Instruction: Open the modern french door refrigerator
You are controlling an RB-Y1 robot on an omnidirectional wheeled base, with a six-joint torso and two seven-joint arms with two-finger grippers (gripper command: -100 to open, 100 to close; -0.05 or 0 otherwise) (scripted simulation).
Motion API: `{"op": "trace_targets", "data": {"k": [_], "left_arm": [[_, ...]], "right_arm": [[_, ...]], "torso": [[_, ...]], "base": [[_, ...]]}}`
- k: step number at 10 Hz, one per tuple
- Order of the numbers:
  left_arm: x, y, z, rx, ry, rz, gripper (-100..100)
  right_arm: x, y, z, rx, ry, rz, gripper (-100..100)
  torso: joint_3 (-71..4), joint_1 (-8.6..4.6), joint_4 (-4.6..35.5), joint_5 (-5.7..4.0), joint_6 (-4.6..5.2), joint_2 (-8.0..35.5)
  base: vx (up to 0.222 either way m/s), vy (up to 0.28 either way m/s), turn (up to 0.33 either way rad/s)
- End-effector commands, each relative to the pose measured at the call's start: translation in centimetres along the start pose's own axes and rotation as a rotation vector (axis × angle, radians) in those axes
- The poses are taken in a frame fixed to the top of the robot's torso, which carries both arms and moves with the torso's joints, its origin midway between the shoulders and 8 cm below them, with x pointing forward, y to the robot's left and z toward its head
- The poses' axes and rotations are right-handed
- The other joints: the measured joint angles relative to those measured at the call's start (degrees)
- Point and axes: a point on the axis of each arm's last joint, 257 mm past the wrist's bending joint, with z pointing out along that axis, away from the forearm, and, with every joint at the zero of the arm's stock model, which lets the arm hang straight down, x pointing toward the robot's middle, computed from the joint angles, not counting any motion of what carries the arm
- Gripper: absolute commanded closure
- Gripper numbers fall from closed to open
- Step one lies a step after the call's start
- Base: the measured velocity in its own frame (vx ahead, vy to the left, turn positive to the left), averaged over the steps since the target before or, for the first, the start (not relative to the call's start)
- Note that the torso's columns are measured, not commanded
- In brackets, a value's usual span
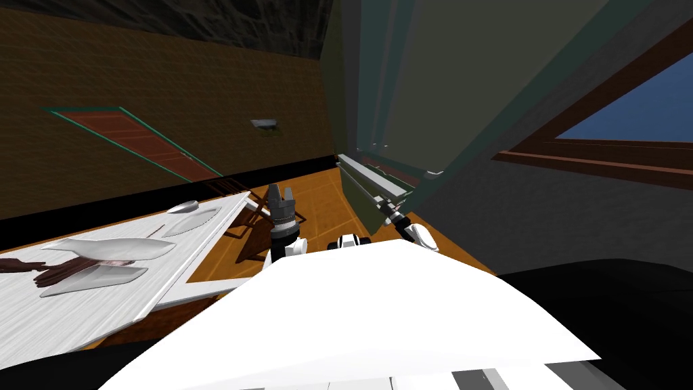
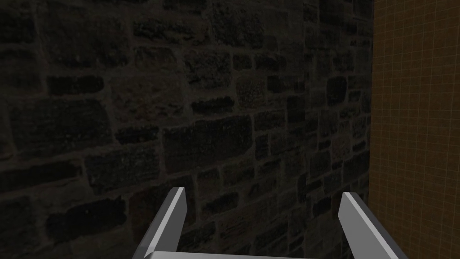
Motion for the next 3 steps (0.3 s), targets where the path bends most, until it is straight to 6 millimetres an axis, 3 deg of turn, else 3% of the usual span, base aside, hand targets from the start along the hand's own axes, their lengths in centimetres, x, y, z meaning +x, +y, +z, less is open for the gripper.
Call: {"op": "trace_targets", "data": {"k": [1,3], "left_arm": [[0.0,0.0,0.0,0.0,0.0,0.0,0],[0.0,0.0,0.0,0.0,0.0,0.0,0]], "right_arm": [[0.0,0.15,-0.04,-0.003,0.001,0.001,0],[0.0,0.34,-0.08,-0.007,0.002,0.003,0]], "torso": [[0.0,-0.05,-0.1,-0.04,0.0,-0.1],[-0.1,-0.07,-0.1,-0.09,-0.01,-0.2]], "base": [[0.005,0.003,0.009],[0.0,0.0,0.0]]}}
